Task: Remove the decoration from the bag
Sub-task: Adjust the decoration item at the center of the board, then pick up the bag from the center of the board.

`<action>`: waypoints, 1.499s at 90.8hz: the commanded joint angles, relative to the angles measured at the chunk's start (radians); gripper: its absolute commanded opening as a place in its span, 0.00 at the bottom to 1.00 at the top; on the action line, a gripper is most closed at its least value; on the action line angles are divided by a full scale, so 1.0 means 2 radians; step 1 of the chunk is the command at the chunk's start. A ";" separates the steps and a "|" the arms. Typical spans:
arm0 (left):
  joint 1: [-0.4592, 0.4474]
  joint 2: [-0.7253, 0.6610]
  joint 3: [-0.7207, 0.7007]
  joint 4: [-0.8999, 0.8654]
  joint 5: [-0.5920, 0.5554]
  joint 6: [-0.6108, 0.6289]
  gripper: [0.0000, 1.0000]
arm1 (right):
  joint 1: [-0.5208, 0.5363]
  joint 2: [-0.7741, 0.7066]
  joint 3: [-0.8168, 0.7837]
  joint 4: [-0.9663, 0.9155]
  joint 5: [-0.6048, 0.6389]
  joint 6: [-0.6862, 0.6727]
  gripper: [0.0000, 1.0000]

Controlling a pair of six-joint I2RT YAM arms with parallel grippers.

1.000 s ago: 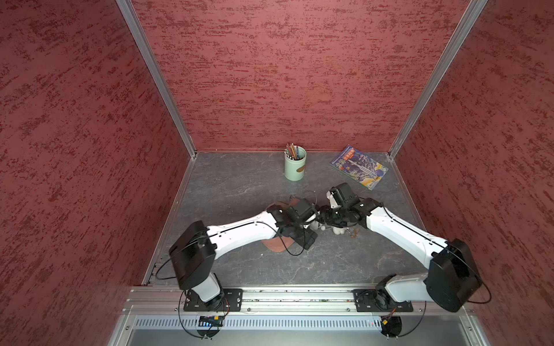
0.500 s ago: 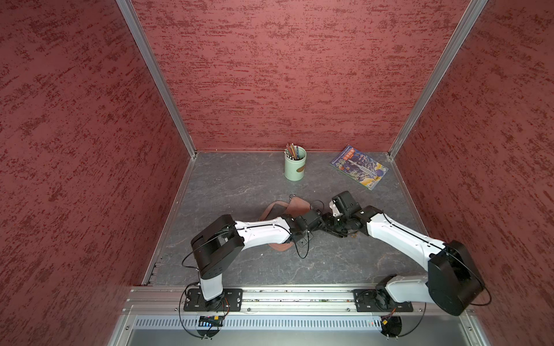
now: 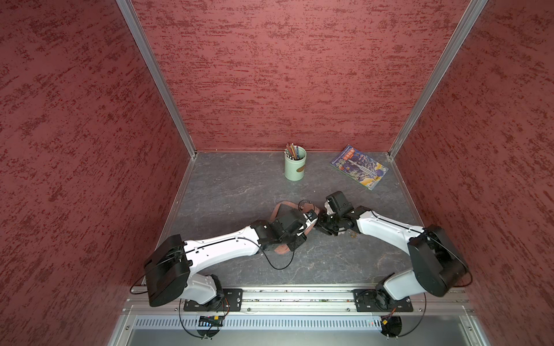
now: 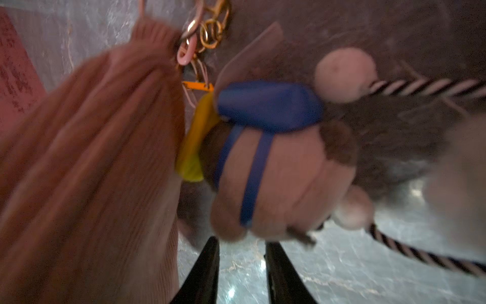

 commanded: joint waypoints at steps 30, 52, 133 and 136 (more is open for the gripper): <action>-0.023 -0.055 -0.029 -0.052 0.100 0.005 0.00 | -0.033 0.167 0.163 0.074 0.027 0.010 0.22; -0.049 0.063 0.000 -0.049 0.079 -0.002 0.11 | -0.071 0.061 0.126 -0.012 0.029 -0.078 0.39; 0.332 -0.090 0.025 -0.034 0.249 -0.242 0.66 | 0.077 0.192 0.331 -0.196 0.112 -0.491 0.57; 0.337 -0.092 0.022 -0.031 0.256 -0.245 0.66 | 0.078 0.205 0.345 -0.205 0.110 -0.505 0.57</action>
